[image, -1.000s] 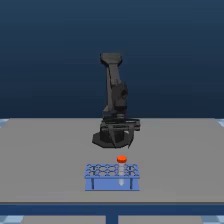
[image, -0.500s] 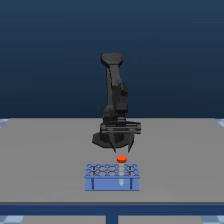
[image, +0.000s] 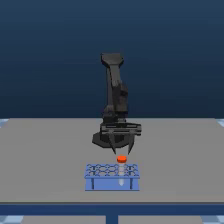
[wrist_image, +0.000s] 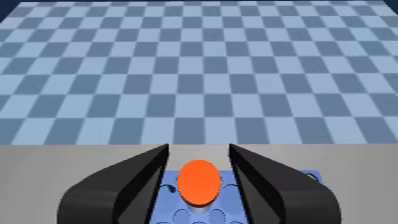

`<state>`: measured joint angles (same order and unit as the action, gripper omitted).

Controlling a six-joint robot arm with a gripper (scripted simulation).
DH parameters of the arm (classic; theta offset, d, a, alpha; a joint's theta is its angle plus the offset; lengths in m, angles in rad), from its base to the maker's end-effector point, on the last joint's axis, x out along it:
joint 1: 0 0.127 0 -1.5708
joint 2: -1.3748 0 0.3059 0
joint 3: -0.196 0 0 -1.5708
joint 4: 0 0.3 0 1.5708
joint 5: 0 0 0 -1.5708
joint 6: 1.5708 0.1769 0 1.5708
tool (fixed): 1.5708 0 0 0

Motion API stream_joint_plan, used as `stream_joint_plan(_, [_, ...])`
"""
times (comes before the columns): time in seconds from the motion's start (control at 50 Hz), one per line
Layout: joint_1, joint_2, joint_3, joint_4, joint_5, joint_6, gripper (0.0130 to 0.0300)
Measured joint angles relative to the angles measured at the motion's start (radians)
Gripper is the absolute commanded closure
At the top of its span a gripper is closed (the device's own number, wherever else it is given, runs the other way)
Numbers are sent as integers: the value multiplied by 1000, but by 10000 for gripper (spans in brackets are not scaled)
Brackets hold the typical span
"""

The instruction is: Pick up the centrifuge tube on the rack

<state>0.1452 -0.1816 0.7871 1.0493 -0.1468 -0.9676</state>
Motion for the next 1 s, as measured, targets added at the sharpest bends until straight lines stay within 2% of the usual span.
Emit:
stream_joint_plan(0.56, [0,3,15,-127,-9,115,130])
stream_joint_plan(1.0, [0,29,31,-302,-34,290,130])
